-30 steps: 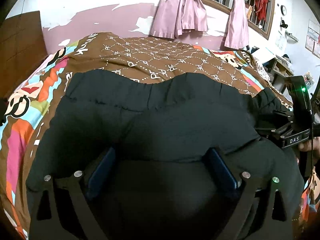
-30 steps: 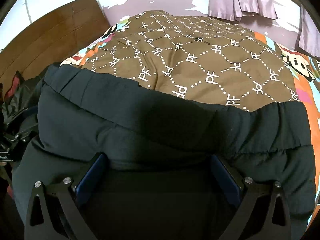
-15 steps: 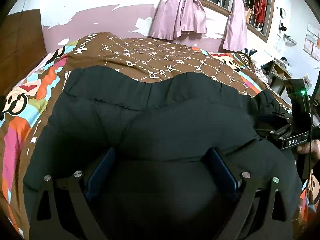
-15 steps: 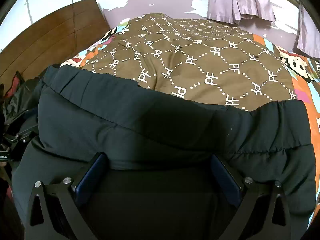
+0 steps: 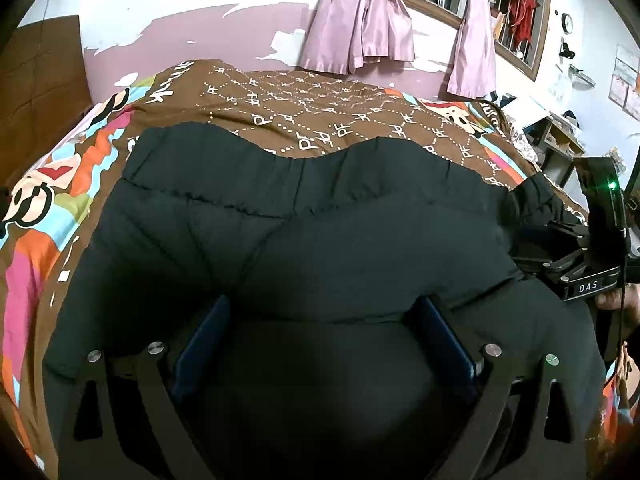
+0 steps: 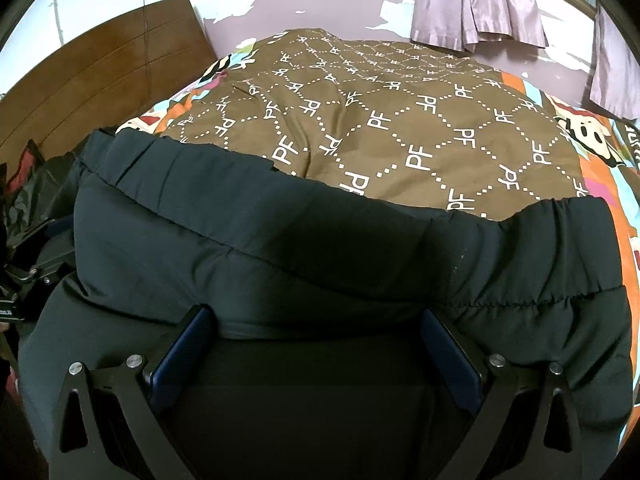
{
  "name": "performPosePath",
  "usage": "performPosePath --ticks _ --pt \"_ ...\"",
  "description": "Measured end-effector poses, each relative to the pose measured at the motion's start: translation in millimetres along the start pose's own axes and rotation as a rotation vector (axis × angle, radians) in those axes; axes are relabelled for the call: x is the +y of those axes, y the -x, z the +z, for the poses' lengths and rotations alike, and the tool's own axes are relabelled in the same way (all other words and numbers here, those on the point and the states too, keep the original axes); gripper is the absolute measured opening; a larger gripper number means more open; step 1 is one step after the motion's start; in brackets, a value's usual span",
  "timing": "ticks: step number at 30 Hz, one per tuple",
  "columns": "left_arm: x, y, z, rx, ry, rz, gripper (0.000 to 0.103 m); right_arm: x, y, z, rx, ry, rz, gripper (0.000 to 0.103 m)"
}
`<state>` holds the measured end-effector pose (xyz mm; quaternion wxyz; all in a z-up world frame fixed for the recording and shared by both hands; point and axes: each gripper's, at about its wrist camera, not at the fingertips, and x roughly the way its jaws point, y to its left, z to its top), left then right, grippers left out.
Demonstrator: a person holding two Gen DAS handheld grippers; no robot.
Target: Fold large clothes
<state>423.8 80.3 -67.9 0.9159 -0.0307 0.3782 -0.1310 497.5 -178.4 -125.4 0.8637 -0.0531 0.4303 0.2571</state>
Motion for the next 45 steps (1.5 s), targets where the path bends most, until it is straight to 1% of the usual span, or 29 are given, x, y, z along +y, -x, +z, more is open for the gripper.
performPosePath --ticks 4,7,9,13,17,21,24,25,27,29,30,33,35,37,39,40,42,45 --pt "1.5 -6.2 2.4 0.023 0.008 0.0 0.094 -2.4 -6.1 3.2 0.031 -0.007 0.0 0.103" --pt "1.4 -8.2 2.8 0.038 0.008 0.002 0.095 -1.9 -6.2 2.8 0.032 -0.006 -0.006 0.103" --pt "1.1 -6.6 2.2 0.038 0.004 0.004 0.095 -1.4 -2.5 -0.2 0.007 -0.003 -0.007 0.103" --pt "-0.2 -0.6 8.0 0.056 -0.009 0.0 0.095 1.9 10.7 -10.7 -0.091 0.009 -0.026 0.103" --pt "-1.4 20.1 7.1 0.019 -0.02 0.003 0.095 1.4 27.2 -18.0 -0.142 -0.002 -0.024 0.103" --pt "8.3 49.7 -0.9 -0.072 -0.004 0.022 0.095 -2.6 49.8 -29.1 -0.229 -0.032 -0.072 0.103" --pt "25.3 70.1 -5.3 -0.123 0.052 0.034 0.095 -8.8 72.6 -39.5 -0.296 -0.053 -0.105 0.103" --pt "37.1 77.5 -8.0 -0.136 0.091 0.037 0.095 -11.8 80.2 -43.1 -0.312 -0.058 -0.119 0.103" --pt "52.3 82.8 -7.1 -0.128 0.138 0.031 0.095 -19.8 92.8 -49.2 -0.33 -0.068 -0.136 0.103" --pt "69.7 85.1 -7.6 -0.098 0.186 0.033 0.095 -31.1 102.1 -57.3 -0.323 -0.089 -0.132 0.103" --pt "78.6 84.3 -8.9 -0.075 0.21 0.028 0.095 -39.3 106.6 -62.7 -0.315 -0.109 -0.116 0.103" --pt "97.0 79.9 -13.0 -0.012 0.258 -0.022 0.095 -61.0 116.4 -77.4 -0.283 -0.153 -0.065 0.103" --pt "104.5 76.8 -16.0 0.015 0.277 -0.043 0.095 -71.1 122.9 -83.8 -0.274 -0.159 -0.064 0.103" --pt "111.3 69.2 -19.5 0.046 0.305 -0.069 0.095 -83.0 124.4 -86.3 -0.242 -0.176 -0.074 0.103" --pt "113.9 63.5 -24.8 0.066 0.333 -0.077 0.098 -95.9 122.3 -88.1 -0.219 -0.217 -0.085 0.103" --pt "114.9 60.4 -27.2 0.068 0.35 -0.074 0.101 -104.1 119.9 -90.0 -0.207 -0.249 -0.079 0.103" --pt "115.2 58.4 -33.4 0.073 0.362 -0.078 0.102 -121.4 110.8 -94.3 -0.172 -0.32 -0.038 0.103" --pt "121.0 55.5 -39.4 0.078 0.385 -0.117 0.102 -138.9 93.9 -102.4 -0.118 -0.397 0.07 0.103"
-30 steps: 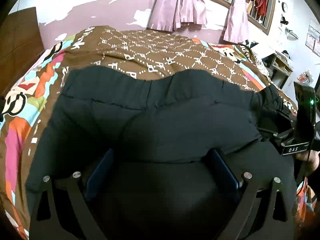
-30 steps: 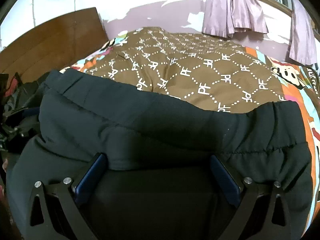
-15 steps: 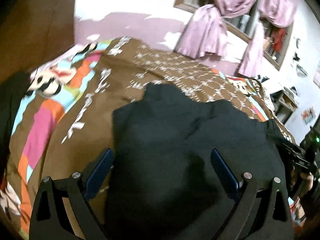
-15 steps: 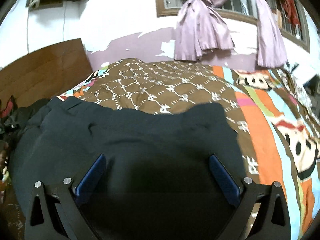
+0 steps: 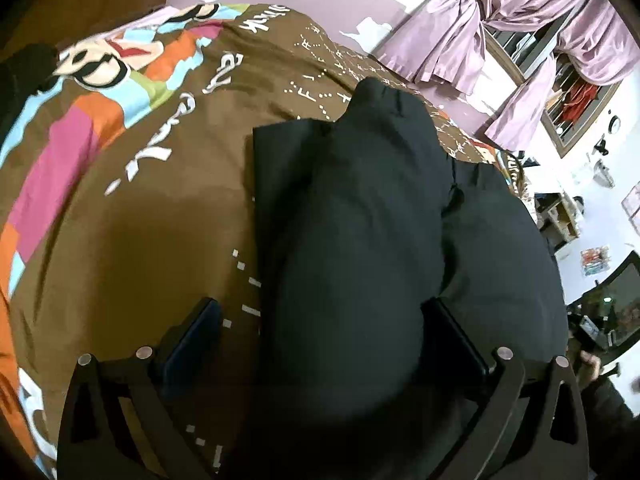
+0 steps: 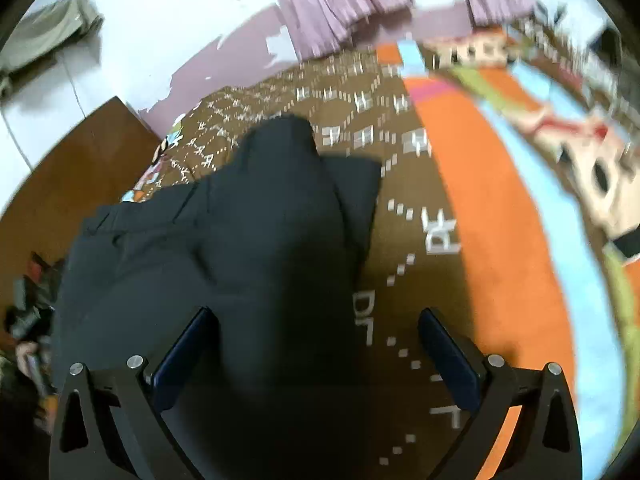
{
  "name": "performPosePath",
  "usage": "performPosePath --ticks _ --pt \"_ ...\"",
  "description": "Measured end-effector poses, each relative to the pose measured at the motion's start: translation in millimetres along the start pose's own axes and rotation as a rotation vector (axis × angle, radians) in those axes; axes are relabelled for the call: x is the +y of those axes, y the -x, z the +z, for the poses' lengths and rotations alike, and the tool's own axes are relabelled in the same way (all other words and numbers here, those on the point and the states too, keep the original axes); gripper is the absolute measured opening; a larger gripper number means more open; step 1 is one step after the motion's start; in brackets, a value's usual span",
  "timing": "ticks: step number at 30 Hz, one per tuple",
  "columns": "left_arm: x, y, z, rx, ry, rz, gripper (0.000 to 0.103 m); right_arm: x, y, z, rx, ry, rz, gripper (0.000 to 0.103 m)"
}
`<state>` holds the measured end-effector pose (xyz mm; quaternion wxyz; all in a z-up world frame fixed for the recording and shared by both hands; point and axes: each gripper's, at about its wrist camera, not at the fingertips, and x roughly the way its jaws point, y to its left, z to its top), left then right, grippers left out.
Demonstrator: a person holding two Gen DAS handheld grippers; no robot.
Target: Fold large clothes
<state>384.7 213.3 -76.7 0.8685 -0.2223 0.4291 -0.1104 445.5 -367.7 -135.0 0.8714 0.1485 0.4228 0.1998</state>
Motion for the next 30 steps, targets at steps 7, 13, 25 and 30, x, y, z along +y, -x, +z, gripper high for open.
performPosePath --ticks 7,13,25,30 --pt "6.1 -1.0 -2.9 -0.005 0.027 -0.05 0.102 7.1 -4.8 -4.0 0.022 0.043 0.034 0.103" --pt "7.1 -2.7 -2.4 0.0 0.039 -0.083 0.102 22.2 -17.4 -1.6 0.085 0.067 0.108 0.103" --pt "-4.7 1.5 -3.2 0.023 0.005 -0.194 0.099 40.0 -24.1 -0.8 0.124 0.072 0.068 0.079" --pt "-18.9 4.4 -5.7 0.018 -0.014 -0.131 0.081 46.7 -17.3 -3.9 0.115 0.063 0.049 0.059"
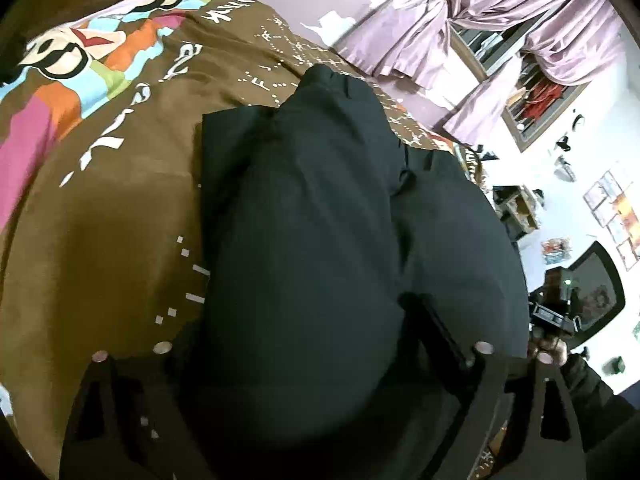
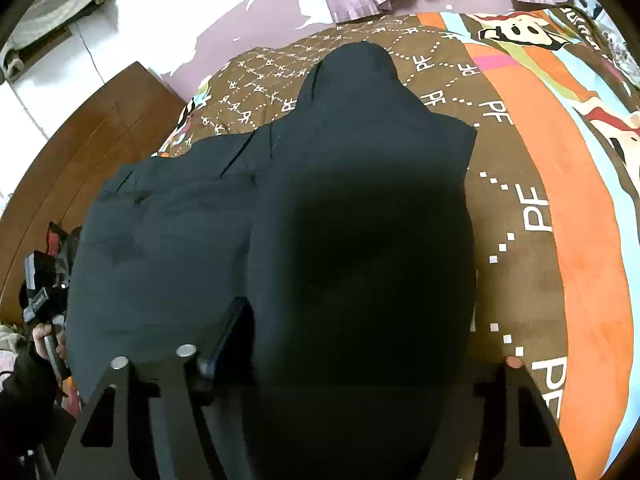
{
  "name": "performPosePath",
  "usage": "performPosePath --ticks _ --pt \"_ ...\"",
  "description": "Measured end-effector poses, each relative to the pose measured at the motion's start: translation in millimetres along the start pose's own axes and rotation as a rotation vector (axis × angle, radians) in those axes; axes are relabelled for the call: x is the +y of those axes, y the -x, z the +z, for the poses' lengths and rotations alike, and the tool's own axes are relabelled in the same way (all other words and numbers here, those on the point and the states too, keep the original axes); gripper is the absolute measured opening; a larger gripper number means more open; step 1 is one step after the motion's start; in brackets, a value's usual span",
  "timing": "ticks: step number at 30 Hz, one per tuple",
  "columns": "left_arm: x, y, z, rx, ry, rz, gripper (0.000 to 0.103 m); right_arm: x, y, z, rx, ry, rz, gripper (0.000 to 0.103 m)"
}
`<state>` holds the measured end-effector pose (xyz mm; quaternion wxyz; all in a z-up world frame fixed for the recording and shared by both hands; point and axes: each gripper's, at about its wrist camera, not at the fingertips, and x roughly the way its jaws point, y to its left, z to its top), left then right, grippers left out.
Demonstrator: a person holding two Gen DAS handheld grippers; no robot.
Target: Fold large clothes
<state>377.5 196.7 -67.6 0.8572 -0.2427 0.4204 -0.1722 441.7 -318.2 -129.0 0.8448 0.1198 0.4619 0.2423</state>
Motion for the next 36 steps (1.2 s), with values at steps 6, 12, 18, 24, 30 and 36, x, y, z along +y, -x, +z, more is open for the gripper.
performPosePath --ticks 6,12,18,24,30,36 --pt "-7.0 14.6 -4.2 -0.053 0.028 0.043 0.041 18.2 11.2 -3.1 -0.051 0.035 -0.02 0.032" --pt "-46.4 36.8 1.2 -0.17 -0.076 0.049 0.02 40.0 45.7 -0.3 -0.177 0.079 0.003 0.019" --pt "-81.8 43.4 10.9 -0.245 -0.138 -0.012 0.017 73.9 85.6 19.1 -0.295 0.179 0.025 0.016" --pt "-113.7 26.9 37.8 -0.291 -0.156 -0.064 0.017 79.1 126.4 47.9 -0.421 0.224 -0.04 0.016" --pt "-137.6 -8.2 56.3 -0.271 -0.177 -0.075 0.017 46.3 127.3 61.0 -0.443 0.153 -0.103 0.016" --pt "-124.2 -69.6 48.1 -0.16 -0.148 0.022 0.017 -3.9 90.5 58.1 -0.366 0.072 -0.19 0.018"
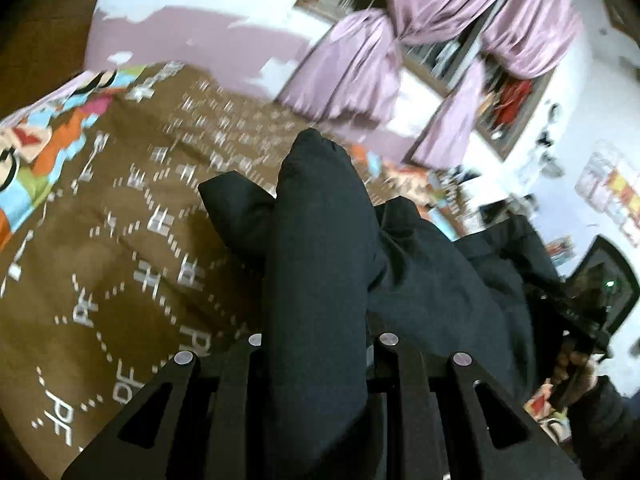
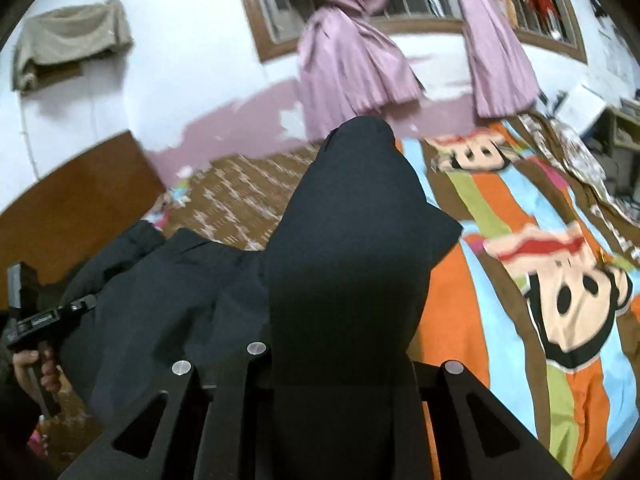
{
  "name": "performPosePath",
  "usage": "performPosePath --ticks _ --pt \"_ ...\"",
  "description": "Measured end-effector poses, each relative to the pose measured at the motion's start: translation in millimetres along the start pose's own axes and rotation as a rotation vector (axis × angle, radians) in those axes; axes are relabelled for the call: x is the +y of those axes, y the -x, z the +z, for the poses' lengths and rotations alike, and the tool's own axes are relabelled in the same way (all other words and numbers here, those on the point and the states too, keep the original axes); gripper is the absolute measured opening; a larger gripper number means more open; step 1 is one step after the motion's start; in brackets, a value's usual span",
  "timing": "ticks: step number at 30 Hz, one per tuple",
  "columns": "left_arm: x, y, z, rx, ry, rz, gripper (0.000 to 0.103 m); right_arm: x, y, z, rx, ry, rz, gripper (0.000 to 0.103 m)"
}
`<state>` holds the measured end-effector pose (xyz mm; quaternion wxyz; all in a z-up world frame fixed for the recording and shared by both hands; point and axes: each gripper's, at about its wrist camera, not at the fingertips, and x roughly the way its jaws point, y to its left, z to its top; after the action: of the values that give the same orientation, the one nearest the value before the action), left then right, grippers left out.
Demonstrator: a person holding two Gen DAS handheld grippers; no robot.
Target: Fold large clothes
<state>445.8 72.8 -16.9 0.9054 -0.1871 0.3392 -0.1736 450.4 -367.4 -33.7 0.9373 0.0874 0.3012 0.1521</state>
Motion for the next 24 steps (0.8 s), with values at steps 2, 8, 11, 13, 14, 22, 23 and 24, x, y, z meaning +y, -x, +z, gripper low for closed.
performPosePath --ticks 2,8,11,13,14,22,23,24 --pt "13.1 -7.3 -7.4 0.014 0.04 0.024 0.018 -15.1 -6.1 -5.8 0.016 -0.042 -0.005 0.021" --pt "27.2 -7.4 -14.0 0.03 0.054 0.05 0.026 -34.9 -9.9 -17.6 0.053 -0.091 -0.018 0.034" --pt "23.7 -8.1 -15.1 0.04 0.056 0.093 0.031 -35.1 -11.8 -19.0 0.065 -0.091 -0.061 0.047" --pt "20.6 -9.0 -15.3 0.047 0.059 0.121 0.037 -35.9 -11.9 -20.3 0.074 -0.099 -0.098 0.072" --pt "19.6 -9.4 -15.2 0.052 0.058 0.15 0.045 -36.1 -11.0 -21.4 0.075 -0.104 -0.123 0.08" --pt "11.8 1.3 -13.3 0.017 0.088 0.319 0.091 -43.0 3.2 -30.1 0.071 -0.125 -0.207 0.101" --pt "8.5 4.9 -13.6 -0.006 0.083 0.34 0.093 -41.6 5.7 -30.6 0.067 -0.124 -0.208 0.102" --pt "5.0 8.3 -13.1 -0.026 0.075 0.348 0.094 -39.4 8.7 -31.0 0.057 -0.116 -0.21 0.103"
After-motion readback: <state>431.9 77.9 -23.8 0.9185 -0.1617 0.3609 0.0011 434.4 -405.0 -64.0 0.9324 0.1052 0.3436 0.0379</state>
